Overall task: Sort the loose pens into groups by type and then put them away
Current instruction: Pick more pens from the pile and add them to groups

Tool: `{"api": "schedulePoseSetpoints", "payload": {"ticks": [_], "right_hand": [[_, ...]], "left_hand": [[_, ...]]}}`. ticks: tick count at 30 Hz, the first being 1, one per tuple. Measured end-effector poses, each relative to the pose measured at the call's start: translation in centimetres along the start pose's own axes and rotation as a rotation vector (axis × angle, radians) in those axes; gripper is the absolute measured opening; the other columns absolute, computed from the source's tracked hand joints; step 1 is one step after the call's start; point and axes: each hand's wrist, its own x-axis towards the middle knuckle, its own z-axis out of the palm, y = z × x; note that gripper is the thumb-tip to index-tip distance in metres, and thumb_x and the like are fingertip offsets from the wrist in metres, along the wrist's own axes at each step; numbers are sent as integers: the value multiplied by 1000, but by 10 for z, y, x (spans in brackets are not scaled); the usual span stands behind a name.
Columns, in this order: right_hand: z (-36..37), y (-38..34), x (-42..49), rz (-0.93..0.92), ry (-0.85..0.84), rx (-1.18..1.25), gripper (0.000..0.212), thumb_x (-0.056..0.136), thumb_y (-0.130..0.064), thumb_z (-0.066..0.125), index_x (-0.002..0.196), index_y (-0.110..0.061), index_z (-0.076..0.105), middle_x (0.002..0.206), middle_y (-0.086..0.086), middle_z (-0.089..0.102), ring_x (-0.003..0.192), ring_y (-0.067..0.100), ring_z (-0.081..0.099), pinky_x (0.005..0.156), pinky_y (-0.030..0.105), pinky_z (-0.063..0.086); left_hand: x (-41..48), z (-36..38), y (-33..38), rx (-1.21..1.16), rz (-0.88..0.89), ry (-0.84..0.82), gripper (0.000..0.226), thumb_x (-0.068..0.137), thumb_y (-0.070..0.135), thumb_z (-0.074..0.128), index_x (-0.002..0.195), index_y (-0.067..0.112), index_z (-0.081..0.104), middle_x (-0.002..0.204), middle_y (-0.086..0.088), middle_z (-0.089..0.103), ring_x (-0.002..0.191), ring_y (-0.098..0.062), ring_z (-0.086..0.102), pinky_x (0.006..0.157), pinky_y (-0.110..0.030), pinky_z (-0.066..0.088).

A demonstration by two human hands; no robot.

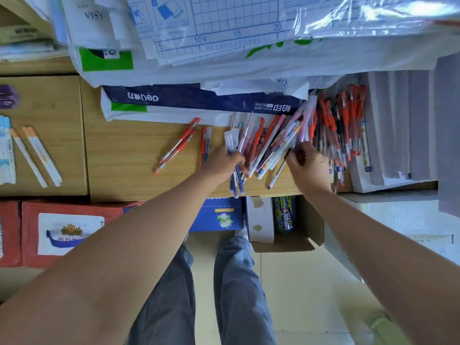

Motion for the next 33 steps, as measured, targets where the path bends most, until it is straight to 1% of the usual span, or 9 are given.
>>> {"api": "schedulePoseSetpoints", "payload": {"ticks": [3,5,7,11,13,16,21,29,33], "right_hand": [[11,-25,-10,-22,-212,57,8,91,-16,52,89,-12,58,68,2,59,55,14,51,51,25,42],[22,-41,-16,-36,-335,33,11,95,-21,51,91,-16,60,69,-2,62,56,14,55,52,25,45],[36,-55,-19,-55,-360,-1,14,98,-23,50,93,-17,61,68,-1,63,55,13,55,51,24,46],[70,-81,-24,45,-399,85,14,100,-18,43,106,-11,55,67,4,66,47,12,58,47,25,48],[90,-92,-25,80,-379,37,13,99,-15,38,103,-11,50,71,6,67,48,12,58,48,24,45],[118,-106,-24,157,-296,-189,22,95,-22,36,105,-10,52,87,11,65,75,29,60,63,34,45],[151,-114,-25,295,-113,-366,39,92,-48,52,104,-12,58,93,7,61,84,29,59,63,32,43],[168,-123,-30,393,33,-205,23,86,-35,63,95,-14,69,60,-4,51,63,20,51,48,23,31],[168,-133,-43,384,-55,50,17,83,-30,68,90,-16,72,49,-8,45,40,6,37,42,21,29]], "left_hand": [[-8,-10,-1,-121,0,12,14,98,17,45,96,9,57,83,-6,72,82,-16,65,73,-28,41],[-13,-20,-4,-155,-12,60,15,99,16,44,99,8,57,75,-2,68,65,-5,63,56,-20,41],[-19,-34,-12,-188,-42,130,19,99,15,43,107,3,57,68,2,62,62,-11,62,47,-21,42],[-28,-72,-36,-354,-85,123,12,100,6,42,95,1,52,69,-10,58,58,-22,58,53,-28,54],[-30,-89,-51,-359,-127,113,12,99,4,42,89,5,49,67,-12,56,55,-21,55,50,-26,52],[-27,-109,-73,-375,-176,71,3,98,9,46,98,6,48,69,-9,59,57,-21,58,61,-31,52],[-19,-135,-96,-397,-156,-7,10,98,11,48,106,5,48,73,-8,58,60,-20,60,63,-32,54],[-10,-166,-109,-363,-133,-121,16,98,13,49,111,4,50,74,-6,61,59,-16,61,59,-27,54],[-14,-178,-105,-373,-140,-148,8,99,13,49,102,7,53,75,-6,62,61,-17,61,62,-30,53]]}}
